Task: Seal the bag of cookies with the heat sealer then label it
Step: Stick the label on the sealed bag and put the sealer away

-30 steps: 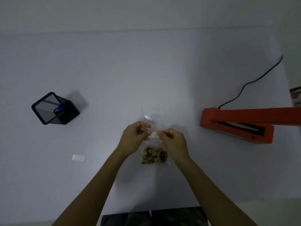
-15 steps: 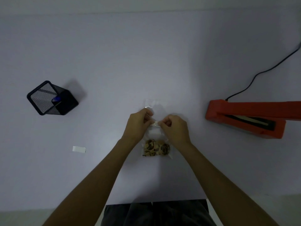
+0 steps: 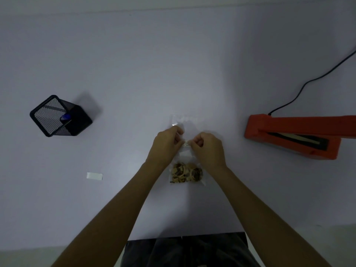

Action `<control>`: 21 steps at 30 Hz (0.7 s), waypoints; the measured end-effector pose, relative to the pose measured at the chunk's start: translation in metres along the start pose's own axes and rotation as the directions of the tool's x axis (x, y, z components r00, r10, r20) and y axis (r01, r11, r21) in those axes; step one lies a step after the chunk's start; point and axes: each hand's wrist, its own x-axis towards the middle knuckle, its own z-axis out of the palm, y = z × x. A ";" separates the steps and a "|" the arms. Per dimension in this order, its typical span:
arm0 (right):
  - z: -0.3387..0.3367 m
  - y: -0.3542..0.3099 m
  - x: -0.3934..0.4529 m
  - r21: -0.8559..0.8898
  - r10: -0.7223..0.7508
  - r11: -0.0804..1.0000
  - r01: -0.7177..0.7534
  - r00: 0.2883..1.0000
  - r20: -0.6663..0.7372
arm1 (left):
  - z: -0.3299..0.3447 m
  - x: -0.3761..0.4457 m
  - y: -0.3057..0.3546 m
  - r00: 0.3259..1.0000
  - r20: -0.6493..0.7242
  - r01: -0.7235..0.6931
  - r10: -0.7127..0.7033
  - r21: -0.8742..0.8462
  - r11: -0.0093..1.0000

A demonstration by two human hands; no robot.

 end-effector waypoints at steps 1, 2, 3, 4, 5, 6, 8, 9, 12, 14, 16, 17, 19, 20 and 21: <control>0.000 0.000 0.000 -0.003 0.000 1.000 0.000 1.000 -0.003 | 0.001 0.000 0.000 1.000 0.001 0.000 0.000 0.006 1.000; 0.000 0.000 0.000 -0.006 0.000 1.000 0.000 1.000 -0.006 | 0.002 0.000 0.000 1.000 0.003 -0.001 0.001 0.011 1.000; 0.000 0.000 -0.001 -0.008 -0.001 1.000 0.001 1.000 -0.009 | 0.002 0.000 -0.001 1.000 0.003 -0.005 0.005 0.014 1.000; 0.000 -0.001 -0.001 -0.011 0.000 1.000 0.000 1.000 -0.011 | 0.003 -0.001 -0.001 1.000 0.001 -0.014 0.014 0.015 1.000; -0.001 -0.001 -0.001 -0.013 0.001 1.000 -0.001 1.000 -0.011 | 0.004 -0.001 -0.002 1.000 -0.002 -0.025 0.025 0.018 1.000; -0.001 -0.001 -0.001 -0.012 0.004 1.000 -0.004 1.000 -0.011 | 0.004 -0.001 -0.003 0.999 -0.004 -0.035 0.035 0.022 0.999; -0.002 -0.002 0.000 -0.010 0.010 1.000 -0.010 1.000 -0.009 | 0.004 0.000 -0.005 0.999 0.000 -0.042 0.042 0.026 0.999; -0.002 -0.002 0.000 -0.008 0.011 1.000 -0.011 1.000 -0.008 | 0.004 0.000 -0.005 0.999 0.004 -0.042 0.042 0.027 0.999; -0.003 -0.003 0.000 0.000 0.015 1.000 -0.015 1.000 -0.004 | 0.004 0.003 -0.005 0.999 0.032 -0.034 0.034 0.025 0.999; -0.006 -0.003 0.002 0.026 0.033 0.999 -0.033 0.999 0.008 | 0.004 0.005 -0.003 0.999 0.046 -0.019 0.017 0.026 0.999; -0.014 -0.002 0.006 0.087 0.072 0.993 -0.076 0.997 0.040 | 0.003 0.007 -0.002 0.999 0.036 0.004 -0.005 0.016 1.000; -0.019 -0.001 0.009 0.115 0.089 0.989 -0.095 0.995 0.054 | 0.003 0.008 -0.003 0.999 0.026 0.021 -0.022 0.003 1.000; -0.027 0.003 0.014 0.137 0.094 0.985 -0.101 0.994 0.058 | -0.001 0.010 -0.004 0.999 0.026 0.049 -0.048 -0.027 0.998; -0.029 0.005 0.015 0.134 0.085 0.987 -0.092 0.995 0.055 | -0.003 0.012 -0.005 0.998 0.042 0.043 -0.041 -0.031 0.999; -0.029 0.005 0.014 0.130 0.073 0.988 -0.080 0.996 0.055 | -0.004 0.013 -0.007 0.998 0.061 0.022 -0.021 -0.026 0.999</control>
